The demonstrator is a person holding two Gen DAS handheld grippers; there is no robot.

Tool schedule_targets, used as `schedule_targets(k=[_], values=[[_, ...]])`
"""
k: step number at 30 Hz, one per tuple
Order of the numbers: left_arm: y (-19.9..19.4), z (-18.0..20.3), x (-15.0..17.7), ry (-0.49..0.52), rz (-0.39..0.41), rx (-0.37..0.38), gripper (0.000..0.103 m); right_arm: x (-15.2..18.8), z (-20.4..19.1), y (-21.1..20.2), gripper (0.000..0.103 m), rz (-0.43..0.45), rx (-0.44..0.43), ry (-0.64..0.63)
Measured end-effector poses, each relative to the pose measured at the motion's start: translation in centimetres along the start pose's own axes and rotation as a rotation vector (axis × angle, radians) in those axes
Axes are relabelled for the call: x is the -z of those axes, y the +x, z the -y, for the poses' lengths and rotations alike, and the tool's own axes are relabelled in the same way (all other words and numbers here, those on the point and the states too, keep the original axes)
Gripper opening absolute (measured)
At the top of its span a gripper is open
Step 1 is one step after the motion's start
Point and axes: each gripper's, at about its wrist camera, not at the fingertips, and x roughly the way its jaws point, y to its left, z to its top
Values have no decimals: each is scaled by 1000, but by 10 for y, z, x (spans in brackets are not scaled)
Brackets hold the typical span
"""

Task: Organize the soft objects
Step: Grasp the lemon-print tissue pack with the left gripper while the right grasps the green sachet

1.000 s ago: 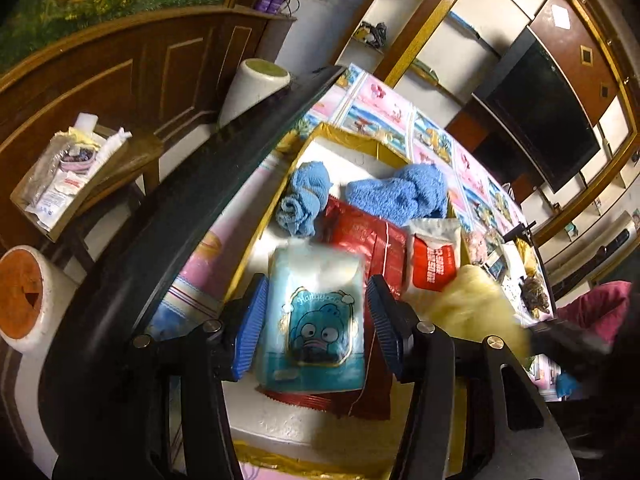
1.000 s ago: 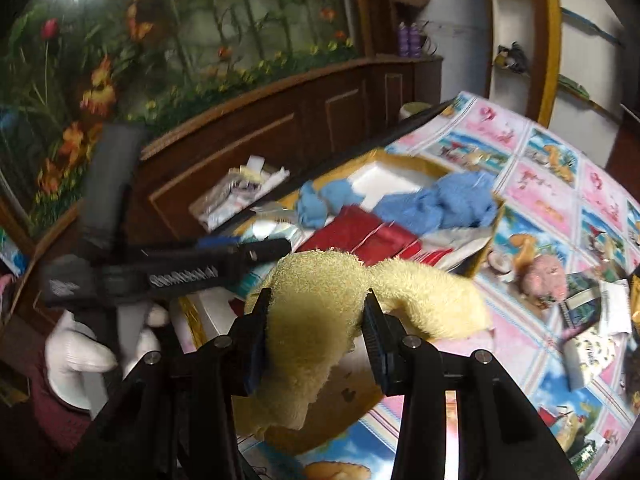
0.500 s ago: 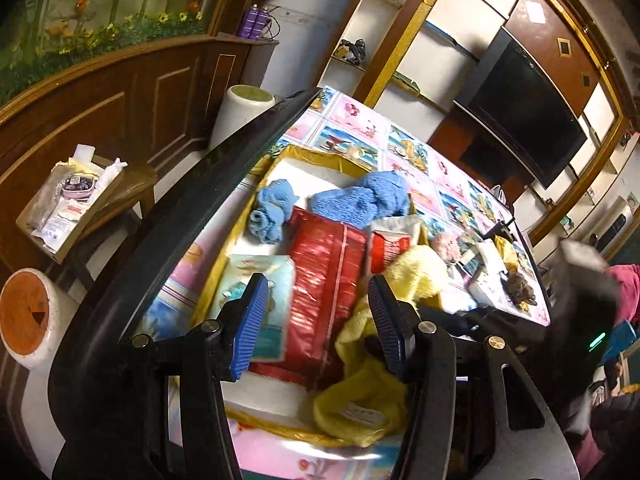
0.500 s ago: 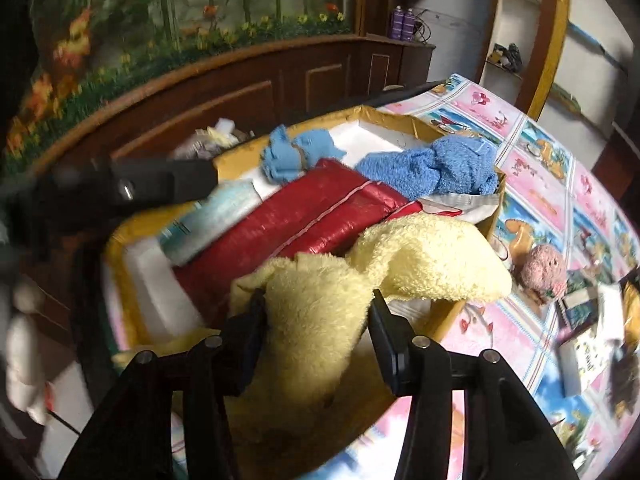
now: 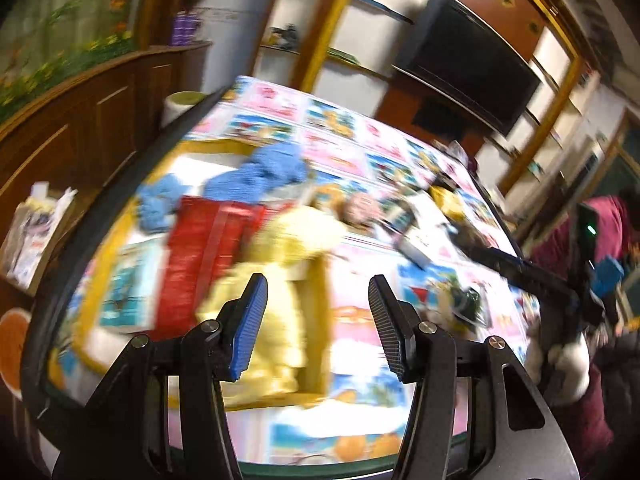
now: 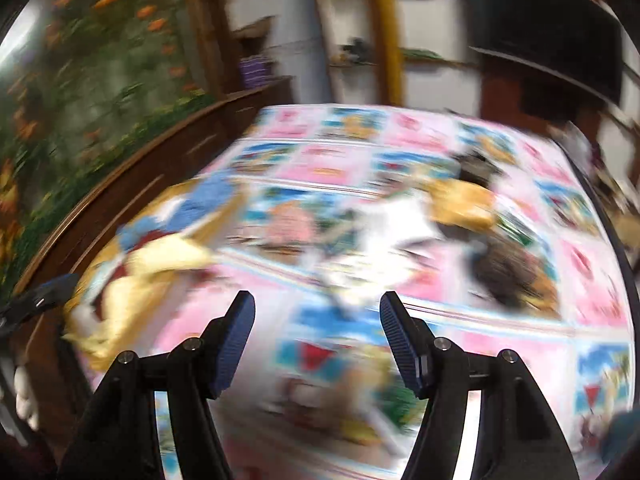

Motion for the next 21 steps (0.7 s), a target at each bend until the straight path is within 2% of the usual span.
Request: schedule_targets(k=[3,6,12,14,16,21], values=[[20,28,-3,39,-49,35,53,7,53,2,65,-36,41,140],[41,48,-10,47,-92,64,53,20,70,8,65,-72,41,185],[88,82,-22,71,-158,28,53,39,49,27,65,-153,38,65],[109,93,-26,82,-190,26,53,39,40,33,65,-152,74,-9],[131,104,-29,98,-217,2,53,43,36,30,58,-148,87,-52],[188,132,-38,198,-257,-50,53,41,63,28,56,-135,122,23]])
